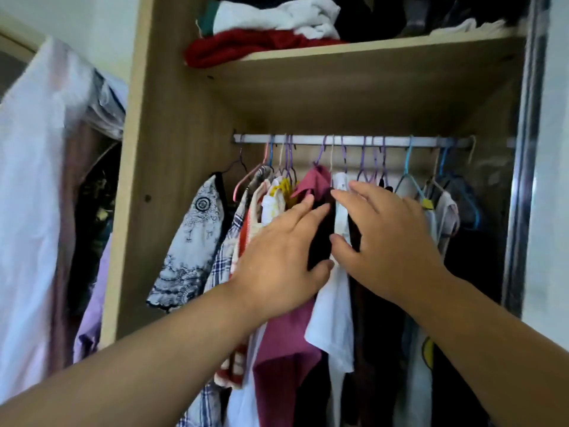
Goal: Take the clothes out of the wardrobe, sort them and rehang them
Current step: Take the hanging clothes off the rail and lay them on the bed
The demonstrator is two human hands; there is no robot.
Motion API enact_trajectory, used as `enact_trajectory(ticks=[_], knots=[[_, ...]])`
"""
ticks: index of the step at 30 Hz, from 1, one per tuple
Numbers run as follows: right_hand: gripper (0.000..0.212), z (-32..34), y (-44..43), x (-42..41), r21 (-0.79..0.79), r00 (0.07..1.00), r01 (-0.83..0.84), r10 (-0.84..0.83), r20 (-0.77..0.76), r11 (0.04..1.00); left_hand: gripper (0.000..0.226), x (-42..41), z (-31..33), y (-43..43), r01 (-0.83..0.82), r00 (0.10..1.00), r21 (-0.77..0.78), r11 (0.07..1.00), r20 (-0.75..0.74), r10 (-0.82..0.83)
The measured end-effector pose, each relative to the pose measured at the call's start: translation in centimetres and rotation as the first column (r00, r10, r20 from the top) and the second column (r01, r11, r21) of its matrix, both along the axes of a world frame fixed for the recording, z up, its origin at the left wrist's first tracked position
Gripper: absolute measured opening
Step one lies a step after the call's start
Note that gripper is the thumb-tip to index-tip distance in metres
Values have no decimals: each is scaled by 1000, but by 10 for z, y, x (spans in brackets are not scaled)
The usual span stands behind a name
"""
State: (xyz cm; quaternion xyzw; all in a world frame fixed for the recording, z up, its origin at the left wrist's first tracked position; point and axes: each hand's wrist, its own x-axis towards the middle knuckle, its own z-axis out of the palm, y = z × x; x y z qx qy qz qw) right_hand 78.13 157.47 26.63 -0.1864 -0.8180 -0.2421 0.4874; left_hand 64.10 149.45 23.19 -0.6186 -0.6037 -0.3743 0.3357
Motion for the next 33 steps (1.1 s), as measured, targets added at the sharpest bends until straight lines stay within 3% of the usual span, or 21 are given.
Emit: enact_trajectory(ticks=[4,9,13,16,20,23,26,33], knots=[[52,-1,-26,-64,-64,999,-31,33,28,997,73,-81,2,-48,-104,995,39,994,-9,104],[49,-2,-52,-157,-177,989,-143,134,-61,974,69,-183,18,-92,-206,977,120,971,-28,211],[51,14,-56,-226,-251,991,-120,102,-84,960,84,-249,44,-105,-224,973,237,945,3,229],[48,31,-52,-265,-276,991,-68,33,-129,959,99,-281,68,-95,-167,985,256,952,83,151],[46,54,-34,-309,-358,991,-72,27,-128,931,100,-301,93,-72,-56,977,274,960,214,-4],[56,65,-16,-340,-470,992,-103,54,-116,877,96,-307,103,-60,-10,936,316,949,337,-102],[68,70,4,-365,-544,994,-95,47,-101,834,91,-312,99,-52,37,918,401,915,348,-189],[22,86,44,-390,-640,993,29,-94,-67,768,83,-315,91,-47,70,899,468,881,352,-259]])
